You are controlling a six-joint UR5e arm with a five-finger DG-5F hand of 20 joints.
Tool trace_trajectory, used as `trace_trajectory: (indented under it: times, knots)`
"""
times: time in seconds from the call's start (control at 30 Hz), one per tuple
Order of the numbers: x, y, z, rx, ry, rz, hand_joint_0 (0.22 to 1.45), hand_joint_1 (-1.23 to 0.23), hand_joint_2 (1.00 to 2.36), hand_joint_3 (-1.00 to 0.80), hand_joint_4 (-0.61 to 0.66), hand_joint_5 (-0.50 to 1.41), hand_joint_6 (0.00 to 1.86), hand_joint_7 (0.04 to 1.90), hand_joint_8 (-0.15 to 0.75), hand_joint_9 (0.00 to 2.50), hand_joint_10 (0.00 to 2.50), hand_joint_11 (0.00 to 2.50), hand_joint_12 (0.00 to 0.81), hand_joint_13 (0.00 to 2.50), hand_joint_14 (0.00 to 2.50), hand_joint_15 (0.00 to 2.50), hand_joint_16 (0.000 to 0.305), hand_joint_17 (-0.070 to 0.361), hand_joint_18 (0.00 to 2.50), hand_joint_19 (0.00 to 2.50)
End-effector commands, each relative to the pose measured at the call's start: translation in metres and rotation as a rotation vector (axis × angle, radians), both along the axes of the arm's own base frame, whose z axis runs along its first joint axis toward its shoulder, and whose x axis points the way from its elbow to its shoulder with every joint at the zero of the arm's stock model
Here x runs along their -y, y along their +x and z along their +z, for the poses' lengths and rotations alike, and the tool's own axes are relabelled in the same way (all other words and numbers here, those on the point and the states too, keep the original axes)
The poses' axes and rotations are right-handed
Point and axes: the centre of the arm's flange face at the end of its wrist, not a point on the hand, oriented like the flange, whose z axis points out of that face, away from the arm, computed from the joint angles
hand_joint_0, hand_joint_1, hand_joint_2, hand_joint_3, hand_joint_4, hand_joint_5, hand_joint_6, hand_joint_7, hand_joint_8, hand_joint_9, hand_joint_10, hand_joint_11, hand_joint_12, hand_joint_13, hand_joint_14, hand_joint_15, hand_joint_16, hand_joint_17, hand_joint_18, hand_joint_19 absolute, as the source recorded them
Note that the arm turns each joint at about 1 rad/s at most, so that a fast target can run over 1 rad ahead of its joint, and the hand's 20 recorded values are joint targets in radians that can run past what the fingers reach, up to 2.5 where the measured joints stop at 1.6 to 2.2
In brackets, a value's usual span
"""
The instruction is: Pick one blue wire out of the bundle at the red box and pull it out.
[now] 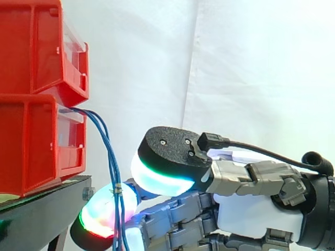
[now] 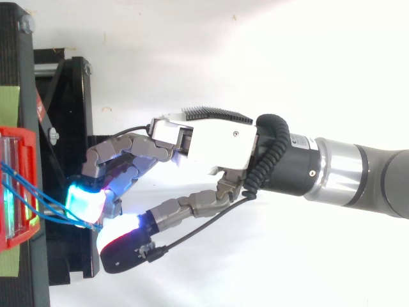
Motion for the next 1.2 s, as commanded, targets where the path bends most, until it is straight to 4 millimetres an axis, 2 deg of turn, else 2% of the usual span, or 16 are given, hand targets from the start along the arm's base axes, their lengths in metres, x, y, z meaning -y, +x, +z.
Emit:
trace_trajectory:
  times: [0.0,1.0,1.17]
  knots:
    - [0.0001,0.0005,0.0006,0.005,-0.002,0.001,0.61,-0.78,1.01,-0.38,0.21,-0.17,0.77,0.85,0.324,0.88,0.01,0.67,0.414,0.81,0.02,0.53,0.049,0.110,0.59,0.46]
    - [-0.0059,0.0010,0.0011,0.006,-0.017,0.004,0.62,-0.78,1.02,-0.16,0.21,-0.22,0.93,0.77,0.334,0.84,0.01,0.76,0.415,0.85,0.02,0.55,0.050,0.114,0.66,0.50]
    - [-0.0062,0.0010,0.0023,0.008,-0.014,0.008,0.59,-0.74,1.02,-0.25,0.22,-0.22,0.93,0.77,0.339,0.85,0.01,0.76,0.421,0.86,0.02,0.57,0.051,0.115,0.66,0.51]
